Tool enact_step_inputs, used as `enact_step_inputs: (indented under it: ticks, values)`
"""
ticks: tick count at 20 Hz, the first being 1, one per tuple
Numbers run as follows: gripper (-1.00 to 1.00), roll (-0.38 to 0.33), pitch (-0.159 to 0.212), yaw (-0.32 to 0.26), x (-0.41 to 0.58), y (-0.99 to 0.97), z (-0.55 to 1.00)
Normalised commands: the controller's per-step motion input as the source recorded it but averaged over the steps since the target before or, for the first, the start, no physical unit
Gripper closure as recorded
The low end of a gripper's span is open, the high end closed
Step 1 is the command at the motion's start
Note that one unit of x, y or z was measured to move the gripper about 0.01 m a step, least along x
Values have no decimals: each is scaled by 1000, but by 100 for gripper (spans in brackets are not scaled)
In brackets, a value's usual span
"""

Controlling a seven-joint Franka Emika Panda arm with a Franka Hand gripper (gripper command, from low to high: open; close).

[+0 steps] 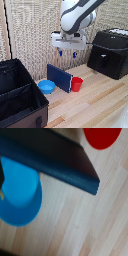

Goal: Please move the gripper into proximity with the fryer handle. Once close enough, gingerly grasp the handle and gently tug the fryer basket open in your direction.

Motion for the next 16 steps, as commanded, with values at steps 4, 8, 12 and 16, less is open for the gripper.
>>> enact_step_inputs:
  ticks: [4, 8, 12, 16]
  values:
    - [-100, -375, -141, -80, 66, -107, 0]
    - [-100, -375, -175, -35, 86, -182, 0]
    - [-100, -374, -187, 0, 89, -285, -6]
    - [-100, -341, -177, 0, 14, -358, -142]
